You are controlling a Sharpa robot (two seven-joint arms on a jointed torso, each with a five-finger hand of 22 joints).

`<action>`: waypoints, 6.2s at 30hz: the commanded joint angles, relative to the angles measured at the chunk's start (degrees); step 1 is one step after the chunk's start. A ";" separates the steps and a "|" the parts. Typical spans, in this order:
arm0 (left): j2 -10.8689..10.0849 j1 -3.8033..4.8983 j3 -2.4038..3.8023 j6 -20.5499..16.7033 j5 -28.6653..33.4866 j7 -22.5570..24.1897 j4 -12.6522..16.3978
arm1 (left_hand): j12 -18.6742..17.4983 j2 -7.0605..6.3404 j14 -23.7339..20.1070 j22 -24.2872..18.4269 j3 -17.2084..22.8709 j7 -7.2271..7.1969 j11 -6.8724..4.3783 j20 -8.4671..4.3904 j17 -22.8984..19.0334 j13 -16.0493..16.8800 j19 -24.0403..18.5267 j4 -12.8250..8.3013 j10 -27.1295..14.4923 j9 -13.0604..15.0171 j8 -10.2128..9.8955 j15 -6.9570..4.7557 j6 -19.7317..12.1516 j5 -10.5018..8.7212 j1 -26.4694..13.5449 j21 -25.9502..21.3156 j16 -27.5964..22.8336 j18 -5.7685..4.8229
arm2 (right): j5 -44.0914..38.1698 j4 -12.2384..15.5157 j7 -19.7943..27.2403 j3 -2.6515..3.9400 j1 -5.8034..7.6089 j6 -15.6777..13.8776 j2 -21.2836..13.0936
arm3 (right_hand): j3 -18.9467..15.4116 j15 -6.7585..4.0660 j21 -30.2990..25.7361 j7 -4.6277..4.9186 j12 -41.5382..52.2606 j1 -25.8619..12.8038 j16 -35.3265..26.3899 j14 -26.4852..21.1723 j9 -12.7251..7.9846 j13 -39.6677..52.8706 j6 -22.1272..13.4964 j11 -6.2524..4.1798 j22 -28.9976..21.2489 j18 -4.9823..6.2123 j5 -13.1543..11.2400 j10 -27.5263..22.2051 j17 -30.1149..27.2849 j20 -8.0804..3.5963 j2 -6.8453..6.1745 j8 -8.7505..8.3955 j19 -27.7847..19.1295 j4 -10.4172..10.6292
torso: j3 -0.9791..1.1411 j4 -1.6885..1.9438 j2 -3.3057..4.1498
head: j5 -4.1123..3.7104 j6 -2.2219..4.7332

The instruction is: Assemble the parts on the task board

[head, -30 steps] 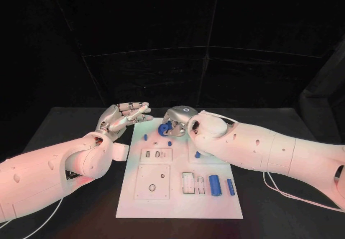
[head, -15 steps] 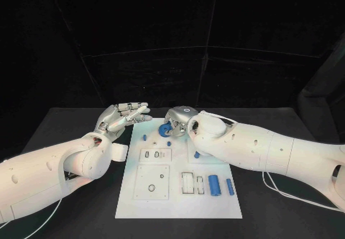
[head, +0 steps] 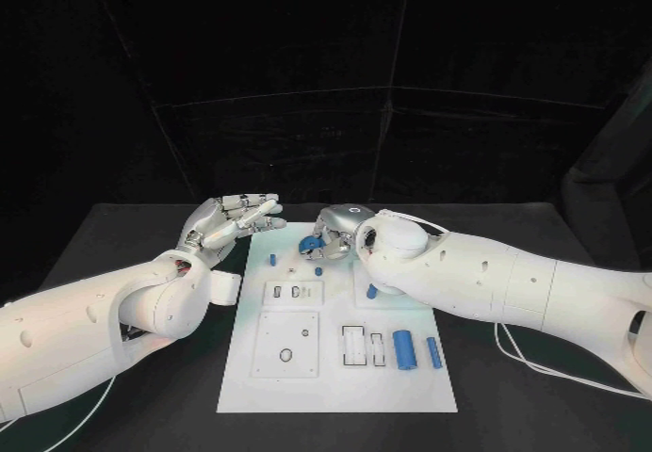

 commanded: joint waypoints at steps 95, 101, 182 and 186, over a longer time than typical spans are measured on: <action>-0.01 -0.02 0.01 1.24 -0.26 0.33 -2.05 | 0.17 0.83 1.14 -0.12 0.27 0.27 -0.47 -0.08 0.31 -0.01 0.73 -1.31 1.34 0.06 -0.12 -0.08 1.08 -0.11 0.04 -0.40 -0.69 0.46 | 23.85 -0.03 23.67 -0.09 -2.91 -1.93 -22.62 | 3.64 -1.16 0.51 -1.68 3.85 22.25 1.02 5.10 0.03 4.08 7.85 -1.91 0.66 -0.57 -9.55 2.50 10.63 -1.11 5.72 2.21 0.61 -15.63 | 0.20 -0.86 -0.15 | -2.37 -0.12; -0.05 -0.02 0.01 1.24 -0.26 0.27 -2.04 | 0.17 0.83 1.14 -0.12 0.27 0.27 -0.47 -0.08 0.31 -0.01 0.73 -1.31 1.34 0.06 -0.12 -0.08 1.08 -0.11 0.04 -0.40 -0.69 0.46 | 23.82 0.21 24.10 -0.09 -2.92 -3.78 -22.52 | 4.81 -1.43 0.52 -2.14 4.45 21.83 1.10 5.16 0.12 4.66 9.43 -2.28 0.67 -0.57 -9.00 2.98 10.87 -1.34 6.17 2.56 0.63 -15.99 | 0.20 -0.85 -0.18 | -2.45 -0.20; 0.65 0.09 0.01 1.62 1.35 -0.23 -3.18 | 0.12 0.91 1.24 -0.13 0.28 0.27 -0.47 -0.10 0.35 -0.03 0.82 -1.44 1.41 0.03 -0.22 -0.08 1.11 -0.11 -0.05 -0.46 -0.82 0.45 | 5.58 12.14 1.86 -2.34 -4.19 -0.62 -4.43 | 9.86 -2.27 0.50 -3.06 4.02 16.34 0.94 5.11 0.25 4.77 11.64 -3.10 0.82 -0.63 -6.71 3.17 10.65 -2.24 5.58 1.89 0.94 -15.78 | -0.80 -0.53 -1.71 | 3.08 -3.03; 0.67 0.09 0.01 1.67 1.35 -0.26 -3.22 | 0.12 0.91 1.24 -0.13 0.28 0.27 -0.47 -0.10 0.35 -0.03 0.82 -1.44 1.41 0.03 -0.22 -0.08 1.11 -0.11 -0.05 -0.46 -0.82 0.45 | 5.21 12.00 1.67 -2.35 -4.24 -0.12 -4.32 | 10.00 -2.22 0.39 -2.95 3.68 15.93 0.87 5.07 0.17 4.50 11.37 -3.03 0.62 -0.59 -6.68 2.96 10.51 -2.21 5.12 1.62 0.85 -15.77 | -0.79 -0.57 -1.72 | 3.09 -3.09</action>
